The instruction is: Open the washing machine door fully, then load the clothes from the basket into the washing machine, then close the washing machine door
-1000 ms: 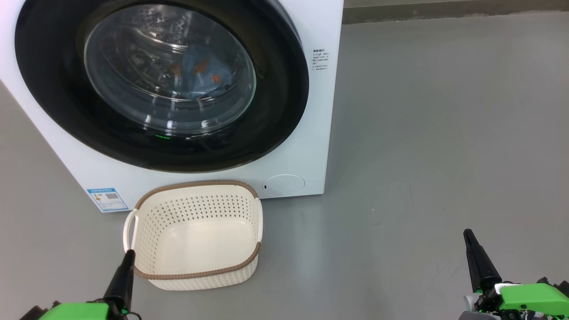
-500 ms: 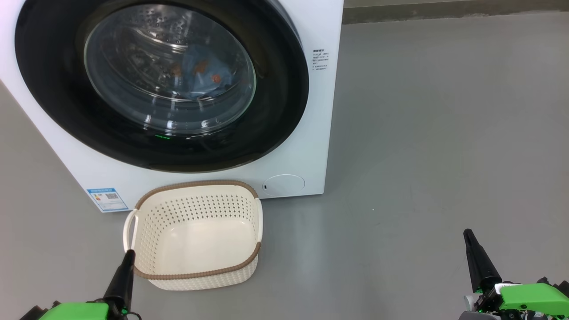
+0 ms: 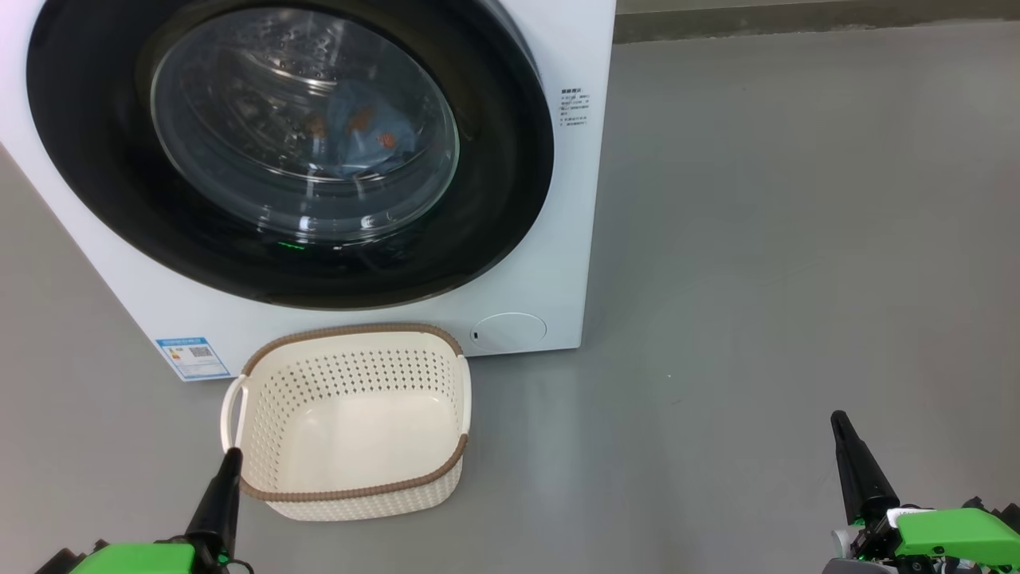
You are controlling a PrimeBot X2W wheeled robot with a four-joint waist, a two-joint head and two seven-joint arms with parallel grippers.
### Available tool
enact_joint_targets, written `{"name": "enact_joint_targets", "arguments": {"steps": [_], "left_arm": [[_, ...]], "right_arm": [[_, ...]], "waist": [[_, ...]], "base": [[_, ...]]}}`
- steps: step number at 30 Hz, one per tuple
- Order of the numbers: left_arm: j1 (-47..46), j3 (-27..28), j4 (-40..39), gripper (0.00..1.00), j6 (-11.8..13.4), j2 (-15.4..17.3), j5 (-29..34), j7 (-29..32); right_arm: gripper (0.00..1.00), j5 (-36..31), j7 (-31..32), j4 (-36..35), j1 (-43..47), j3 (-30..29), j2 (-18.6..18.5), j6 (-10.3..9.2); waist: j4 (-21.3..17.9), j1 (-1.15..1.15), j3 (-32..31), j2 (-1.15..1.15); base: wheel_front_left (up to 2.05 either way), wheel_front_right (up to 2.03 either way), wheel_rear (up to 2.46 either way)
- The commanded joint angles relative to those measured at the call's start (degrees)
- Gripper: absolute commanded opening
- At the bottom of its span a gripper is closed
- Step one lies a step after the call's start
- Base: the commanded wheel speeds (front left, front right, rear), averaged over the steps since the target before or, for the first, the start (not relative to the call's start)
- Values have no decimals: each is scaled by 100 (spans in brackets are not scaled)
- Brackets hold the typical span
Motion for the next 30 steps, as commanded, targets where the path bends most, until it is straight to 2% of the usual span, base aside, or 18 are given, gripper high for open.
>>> {"name": "enact_joint_targets", "arguments": {"steps": [1,30], "left_arm": [[-238,201,-111,0,-57,108,-37,40],[-238,201,-112,0,-57,108,-37,40]], "right_arm": [[0,22,44,-141,-264,128,-53,10],[0,22,44,-141,-264,128,-53,10]], "waist": [[0,0,0,0],[0,0,0,0]], "base": [[0,0,0],[0,0,0]]}}
